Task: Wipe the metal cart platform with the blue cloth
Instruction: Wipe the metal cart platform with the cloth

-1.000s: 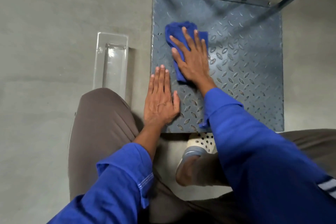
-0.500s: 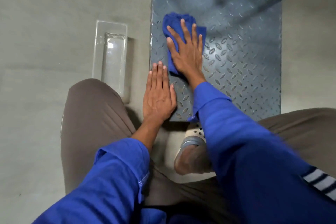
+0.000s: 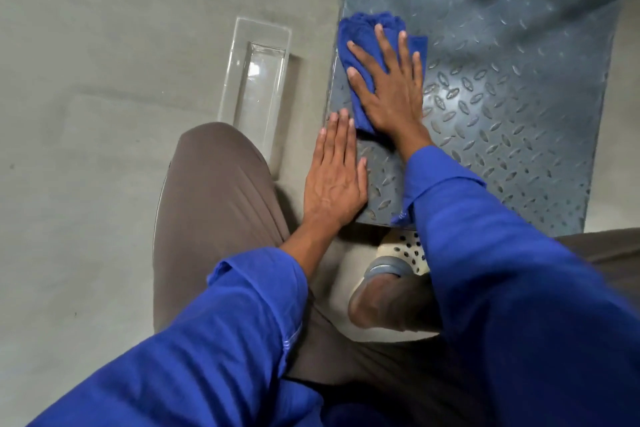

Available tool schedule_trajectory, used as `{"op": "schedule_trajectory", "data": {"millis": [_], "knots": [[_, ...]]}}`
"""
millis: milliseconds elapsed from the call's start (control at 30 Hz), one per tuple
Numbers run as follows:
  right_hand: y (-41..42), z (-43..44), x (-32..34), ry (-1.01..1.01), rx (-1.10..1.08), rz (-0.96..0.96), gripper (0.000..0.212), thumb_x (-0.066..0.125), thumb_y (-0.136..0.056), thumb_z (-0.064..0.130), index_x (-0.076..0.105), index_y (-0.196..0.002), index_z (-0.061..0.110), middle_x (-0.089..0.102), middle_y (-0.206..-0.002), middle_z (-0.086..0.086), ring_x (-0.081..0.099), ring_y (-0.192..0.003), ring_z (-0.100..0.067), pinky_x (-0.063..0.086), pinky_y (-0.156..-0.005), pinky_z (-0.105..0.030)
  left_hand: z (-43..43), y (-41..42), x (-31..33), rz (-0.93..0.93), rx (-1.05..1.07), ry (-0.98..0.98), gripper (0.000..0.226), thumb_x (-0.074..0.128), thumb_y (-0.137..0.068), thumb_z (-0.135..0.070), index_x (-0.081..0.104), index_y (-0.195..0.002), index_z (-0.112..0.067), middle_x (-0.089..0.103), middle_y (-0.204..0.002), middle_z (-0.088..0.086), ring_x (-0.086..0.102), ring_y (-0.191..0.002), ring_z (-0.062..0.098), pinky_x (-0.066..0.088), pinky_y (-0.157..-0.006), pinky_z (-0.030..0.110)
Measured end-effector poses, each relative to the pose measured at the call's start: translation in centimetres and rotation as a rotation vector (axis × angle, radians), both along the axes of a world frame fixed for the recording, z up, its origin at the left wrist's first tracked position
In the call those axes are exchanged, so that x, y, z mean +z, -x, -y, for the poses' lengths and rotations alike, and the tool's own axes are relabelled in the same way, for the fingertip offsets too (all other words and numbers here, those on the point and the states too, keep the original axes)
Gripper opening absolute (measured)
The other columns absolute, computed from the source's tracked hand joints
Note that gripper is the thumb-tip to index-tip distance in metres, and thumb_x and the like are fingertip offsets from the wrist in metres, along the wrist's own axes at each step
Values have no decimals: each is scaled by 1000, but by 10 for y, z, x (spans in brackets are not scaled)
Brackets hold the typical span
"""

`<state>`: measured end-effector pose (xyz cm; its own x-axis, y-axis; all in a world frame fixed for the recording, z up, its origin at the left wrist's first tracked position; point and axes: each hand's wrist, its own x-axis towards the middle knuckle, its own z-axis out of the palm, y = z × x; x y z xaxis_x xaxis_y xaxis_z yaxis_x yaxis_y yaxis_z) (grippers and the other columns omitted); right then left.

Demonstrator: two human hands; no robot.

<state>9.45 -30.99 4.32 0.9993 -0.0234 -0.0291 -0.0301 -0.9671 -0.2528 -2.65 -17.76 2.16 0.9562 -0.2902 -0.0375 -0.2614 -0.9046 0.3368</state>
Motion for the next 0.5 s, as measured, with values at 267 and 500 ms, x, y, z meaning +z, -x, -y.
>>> {"op": "schedule_trajectory", "data": {"millis": [267,500], "knots": [[55,6,-9,17,219,46,52,35,-113,61,39,-163,47,20,-179,7,8,-168,-29,11,-133,-58,-3,26,-4,-42,-11,-11,73,31,-111,-32,8,-168,8,0,-178,27,-2,-168,38,8,-136,51],[-4,3,-3,-39,125,2,55,35,-107,69,41,-160,53,19,-179,10,6,-168,-29,6,-134,-58,-4,26,-6,-21,-9,27,71,23,-114,-38,12,-169,6,3,-179,26,1,-168,38,11,-135,51]]}}
